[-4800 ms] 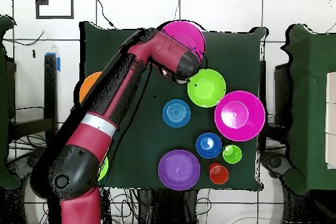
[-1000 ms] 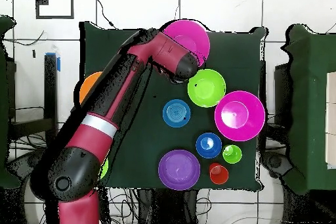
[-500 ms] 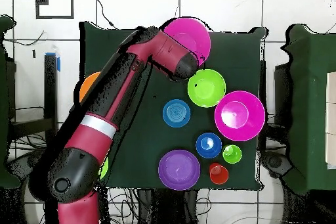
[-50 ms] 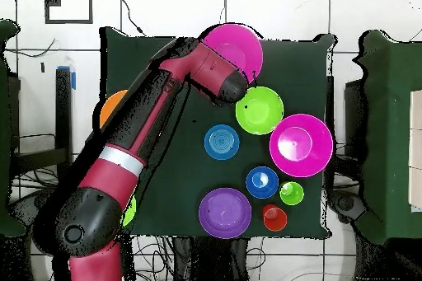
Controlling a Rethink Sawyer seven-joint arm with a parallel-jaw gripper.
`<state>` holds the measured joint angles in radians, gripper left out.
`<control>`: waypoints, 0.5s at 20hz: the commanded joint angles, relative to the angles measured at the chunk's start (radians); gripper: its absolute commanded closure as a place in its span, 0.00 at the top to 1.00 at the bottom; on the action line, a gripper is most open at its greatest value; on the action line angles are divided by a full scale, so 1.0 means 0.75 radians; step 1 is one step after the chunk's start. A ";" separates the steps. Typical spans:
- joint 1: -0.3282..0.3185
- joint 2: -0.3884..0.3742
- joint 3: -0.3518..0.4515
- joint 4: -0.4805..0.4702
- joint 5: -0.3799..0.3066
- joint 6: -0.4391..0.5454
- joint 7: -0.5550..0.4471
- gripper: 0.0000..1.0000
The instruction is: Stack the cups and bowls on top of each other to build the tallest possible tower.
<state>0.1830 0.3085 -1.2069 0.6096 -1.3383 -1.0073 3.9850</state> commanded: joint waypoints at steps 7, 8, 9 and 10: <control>0.133 -0.022 0.311 0.274 0.123 -0.026 -0.021 0.00; 0.139 -0.027 0.316 0.285 0.122 -0.024 -0.015 0.00; 0.151 -0.031 0.322 0.303 0.122 -0.025 0.002 0.00; 0.157 -0.036 0.329 0.313 0.120 -0.022 0.007 0.00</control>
<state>0.2584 0.2766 -1.1663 0.7222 -1.3382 -1.0075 3.9847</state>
